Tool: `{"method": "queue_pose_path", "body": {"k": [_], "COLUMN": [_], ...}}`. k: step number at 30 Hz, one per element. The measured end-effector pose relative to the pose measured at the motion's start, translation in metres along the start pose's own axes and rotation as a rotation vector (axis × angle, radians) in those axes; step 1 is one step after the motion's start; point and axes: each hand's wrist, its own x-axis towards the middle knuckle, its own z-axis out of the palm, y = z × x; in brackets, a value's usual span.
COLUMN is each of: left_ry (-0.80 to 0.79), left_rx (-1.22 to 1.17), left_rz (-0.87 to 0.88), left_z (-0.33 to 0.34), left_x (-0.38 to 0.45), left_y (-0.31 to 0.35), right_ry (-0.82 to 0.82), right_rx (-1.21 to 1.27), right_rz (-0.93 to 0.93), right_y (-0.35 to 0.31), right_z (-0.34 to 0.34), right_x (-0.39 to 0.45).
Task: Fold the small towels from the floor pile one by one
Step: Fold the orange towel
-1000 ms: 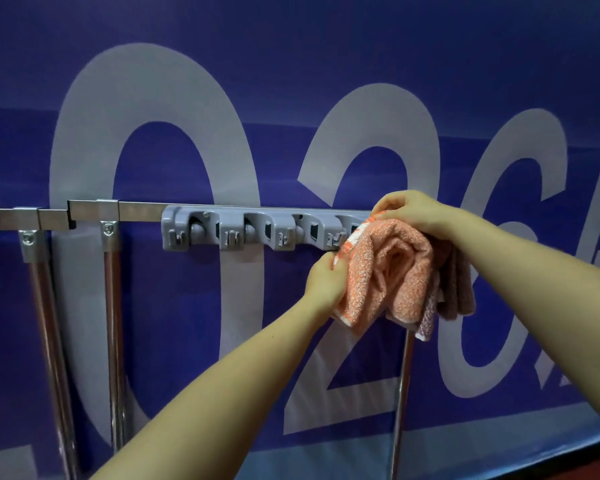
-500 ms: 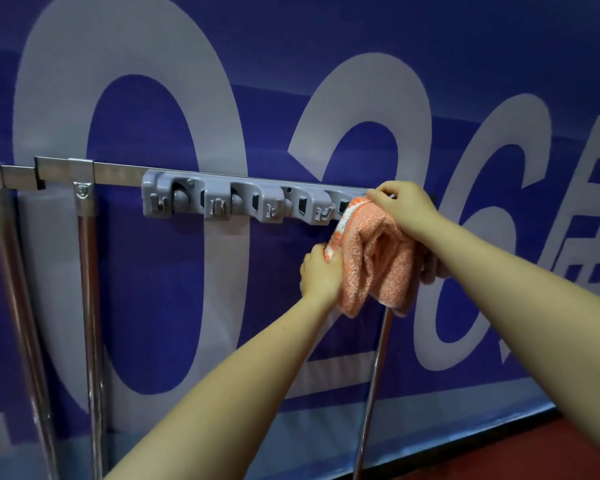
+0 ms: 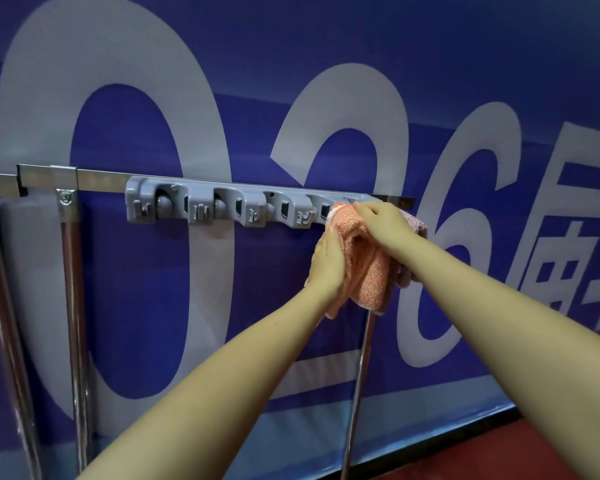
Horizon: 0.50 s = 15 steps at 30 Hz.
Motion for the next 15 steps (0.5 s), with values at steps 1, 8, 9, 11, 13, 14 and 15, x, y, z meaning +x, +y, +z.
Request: {"method": "queue_pose_path", "body": {"k": [1, 8, 9, 11, 13, 14, 15], "left_ry": [-0.023, -0.095, -0.121, -0.143, -0.132, -0.134, -0.139], "left_rx": [-0.043, 0.153, 0.179, 0.226, 0.218, 0.202, 0.157], "left_rz": [-0.003, 0.319, 0.362, 0.408, 0.387, 0.361, 0.323], "left_z": [0.001, -0.016, -0.016, -0.014, -0.009, -0.007, -0.007], "left_x": [0.001, -0.008, -0.007, -0.002, 0.001, -0.004, -0.011], "left_y": [0.003, 0.021, 0.022, 0.027, 0.033, 0.037, 0.04], "right_ry": [-0.009, -0.121, -0.147, -0.147, -0.128, -0.105, -0.077], "right_rx": [0.015, -0.048, -0.07, -0.101, -0.058, -0.012, 0.037], "right_rz": [-0.002, 0.052, 0.101, 0.214, 0.296, 0.281, 0.268], "right_y": [0.001, 0.001, 0.002, 0.005, 0.001, 0.003, 0.007], "right_z": [0.0, -0.006, -0.009, -0.011, -0.008, -0.004, 0.003], "right_x": [-0.001, -0.004, -0.006, -0.011, -0.019, -0.018, -0.016]}}
